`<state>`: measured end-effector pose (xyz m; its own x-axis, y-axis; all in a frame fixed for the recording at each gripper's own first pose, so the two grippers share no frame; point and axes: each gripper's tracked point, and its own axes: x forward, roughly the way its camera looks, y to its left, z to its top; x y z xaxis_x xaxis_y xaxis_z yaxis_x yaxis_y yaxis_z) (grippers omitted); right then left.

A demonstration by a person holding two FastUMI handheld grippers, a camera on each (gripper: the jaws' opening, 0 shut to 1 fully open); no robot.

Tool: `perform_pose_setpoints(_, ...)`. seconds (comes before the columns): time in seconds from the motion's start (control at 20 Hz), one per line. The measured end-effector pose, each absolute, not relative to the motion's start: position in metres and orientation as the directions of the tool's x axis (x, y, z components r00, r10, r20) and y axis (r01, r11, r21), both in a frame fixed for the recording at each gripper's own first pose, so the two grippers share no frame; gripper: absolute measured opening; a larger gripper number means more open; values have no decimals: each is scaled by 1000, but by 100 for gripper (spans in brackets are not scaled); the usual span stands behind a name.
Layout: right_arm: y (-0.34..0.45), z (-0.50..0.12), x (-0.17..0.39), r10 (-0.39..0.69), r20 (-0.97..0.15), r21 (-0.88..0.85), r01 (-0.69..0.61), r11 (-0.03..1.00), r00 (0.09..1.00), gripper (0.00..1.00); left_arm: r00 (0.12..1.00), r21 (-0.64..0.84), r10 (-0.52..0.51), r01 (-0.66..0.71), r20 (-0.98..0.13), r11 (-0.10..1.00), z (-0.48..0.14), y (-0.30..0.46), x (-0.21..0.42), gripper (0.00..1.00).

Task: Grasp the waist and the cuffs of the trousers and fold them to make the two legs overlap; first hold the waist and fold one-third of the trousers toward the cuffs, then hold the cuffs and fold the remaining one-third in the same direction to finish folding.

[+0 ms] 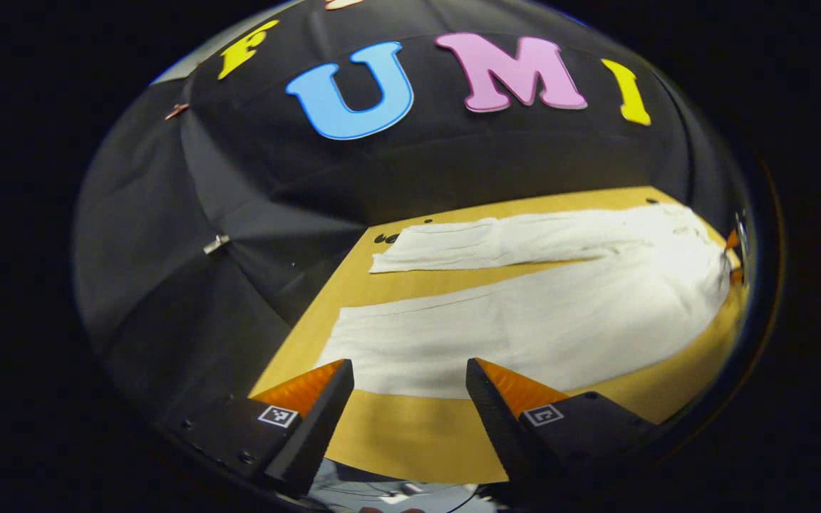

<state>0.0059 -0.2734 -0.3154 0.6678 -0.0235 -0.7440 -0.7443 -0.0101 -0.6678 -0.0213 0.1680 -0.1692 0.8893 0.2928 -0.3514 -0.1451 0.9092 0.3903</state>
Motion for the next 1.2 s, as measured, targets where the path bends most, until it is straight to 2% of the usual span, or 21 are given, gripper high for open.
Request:
perform_pose_setpoints(0.05,-273,-316,9,-26,-747,-664,-747,-16,665,65,887,451,295,-115,-354,885,-174,186,-19,99)
perform_pose_setpoints(0.1,-273,-317,9,-29,-761,-648,-762,-12,648,47,885,510,295,-78,-361,857,-179,204,-15,98)
perform_pose_setpoints(0.15,-274,-321,11,-38,-765,-643,-766,-6,642,47,880,564,295,-38,-372,825,-185,223,-10,98)
perform_pose_setpoints(0.25,-273,-321,12,-46,-780,-625,-781,1,624,39,860,645,294,51,-417,763,-199,260,-2,98)
perform_pose_setpoints(0.3,-274,-323,17,-44,-775,-630,-776,-12,630,27,850,674,290,98,-439,732,-205,275,4,98)
perform_pose_setpoints(0.4,-273,-322,16,-51,-775,-630,-777,-22,630,19,834,733,281,197,-474,651,-214,304,13,98)
perform_pose_setpoints(0.55,-272,-321,15,-62,-797,-602,-798,2,601,14,803,787,268,352,-532,507,-231,343,23,97)
perform_pose_setpoints(0.6,-272,-321,14,-59,-803,-594,-804,-2,594,11,777,792,279,414,-565,449,-241,357,23,97)
perform_pose_setpoints(0.7,-271,-322,15,-51,-809,-585,-810,-29,586,11,746,799,298,514,-596,311,-252,385,28,97)
perform_pose_setpoints(0.95,-272,-322,16,-72,-825,-561,-827,-20,561,11,726,752,213,653,-654,85,-259,382,49,95)
perform_pose_setpoints(1.1,-272,-322,17,-70,-824,-562,-827,-22,562,11,684,690,134,724,-717,-3,-264,366,45,97)
perform_pose_setpoints(1.2,-274,-322,17,-69,-823,-563,-826,-19,563,7,701,702,125,710,-702,-43,-268,360,55,96)
